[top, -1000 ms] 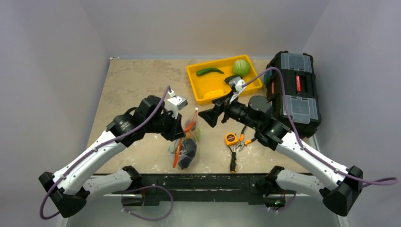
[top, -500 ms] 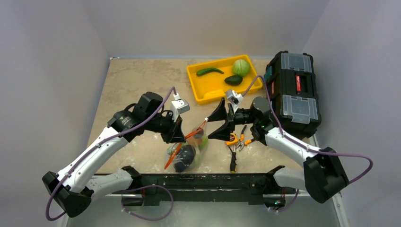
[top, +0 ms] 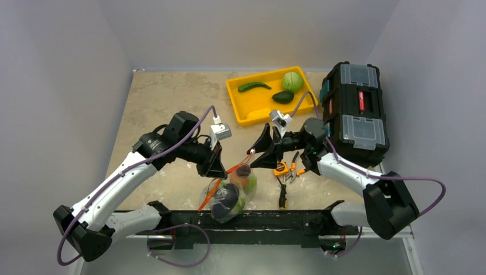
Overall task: Place the food in the zip-top bag and seal the zipper
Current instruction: Adjust the zipper food storage bag at the center of the board.
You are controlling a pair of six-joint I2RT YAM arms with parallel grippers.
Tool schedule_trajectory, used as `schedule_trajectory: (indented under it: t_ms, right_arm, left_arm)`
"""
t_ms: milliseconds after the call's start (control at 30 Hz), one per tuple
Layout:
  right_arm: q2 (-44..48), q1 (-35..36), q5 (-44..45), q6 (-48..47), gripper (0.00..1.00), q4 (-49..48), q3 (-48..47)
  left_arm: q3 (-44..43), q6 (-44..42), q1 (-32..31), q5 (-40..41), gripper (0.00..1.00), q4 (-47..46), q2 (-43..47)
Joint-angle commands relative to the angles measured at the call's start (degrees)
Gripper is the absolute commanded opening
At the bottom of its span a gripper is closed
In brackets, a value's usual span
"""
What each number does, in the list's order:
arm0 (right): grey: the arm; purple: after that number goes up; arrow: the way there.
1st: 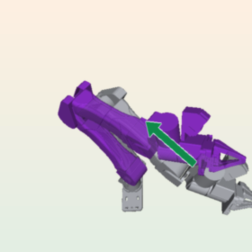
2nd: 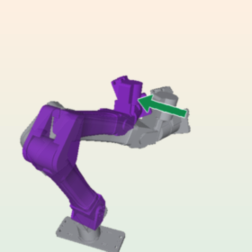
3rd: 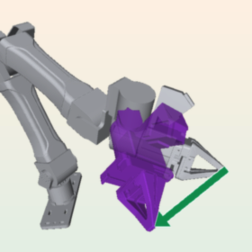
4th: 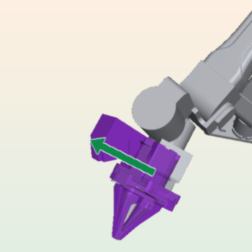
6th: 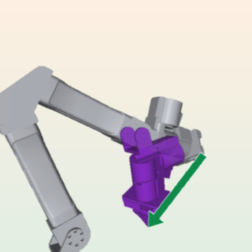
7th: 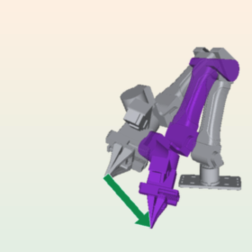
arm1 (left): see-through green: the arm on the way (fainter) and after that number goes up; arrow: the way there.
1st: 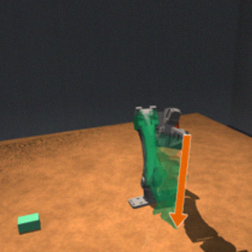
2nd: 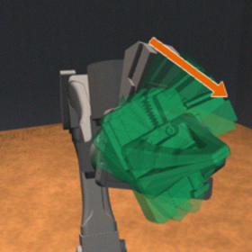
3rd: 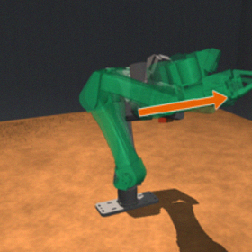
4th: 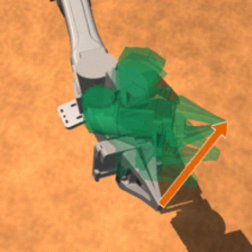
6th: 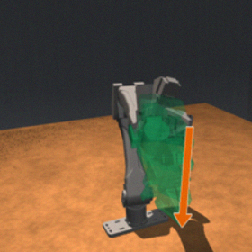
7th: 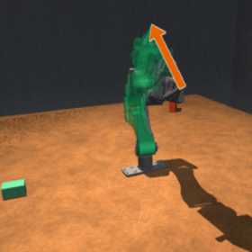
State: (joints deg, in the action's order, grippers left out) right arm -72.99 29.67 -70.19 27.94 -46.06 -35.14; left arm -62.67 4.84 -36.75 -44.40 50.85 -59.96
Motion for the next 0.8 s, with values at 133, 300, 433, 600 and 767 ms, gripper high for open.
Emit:
schedule_trajectory:
  t_ms: [133, 300, 433, 600, 767]
  right_arm:
    - [1.82, 0.77, 1.04, 3.54, 0.17, -4.59, 0.03]
    - [2.98, 0.82, 4.90, 3.01, 0.00, 0.33, -1.42]
    - [3.51, 0.93, 9.76, 5.94, 0.00, 4.41, -3.98]
    - [5.24, 1.11, 17.41, 8.34, 0.00, 14.50, -7.67]
    - [6.89, 1.09, 20.71, 9.59, 0.00, 17.32, -7.61]
  left_arm:
    - [-5.52, -0.92, 0.22, 5.40, 0.02, 3.66, -1.72]
    - [-10.53, 1.13, 0.19, 15.29, 0.35, 5.08, -2.08]
    - [-14.73, 3.49, -0.63, 22.16, 0.70, 3.24, -1.04]
    - [-18.41, 1.82, -14.64, 43.19, 0.75, -0.06, -3.51]
    - [-19.85, 3.46, -19.72, 51.71, 0.64, -2.48, -4.91]
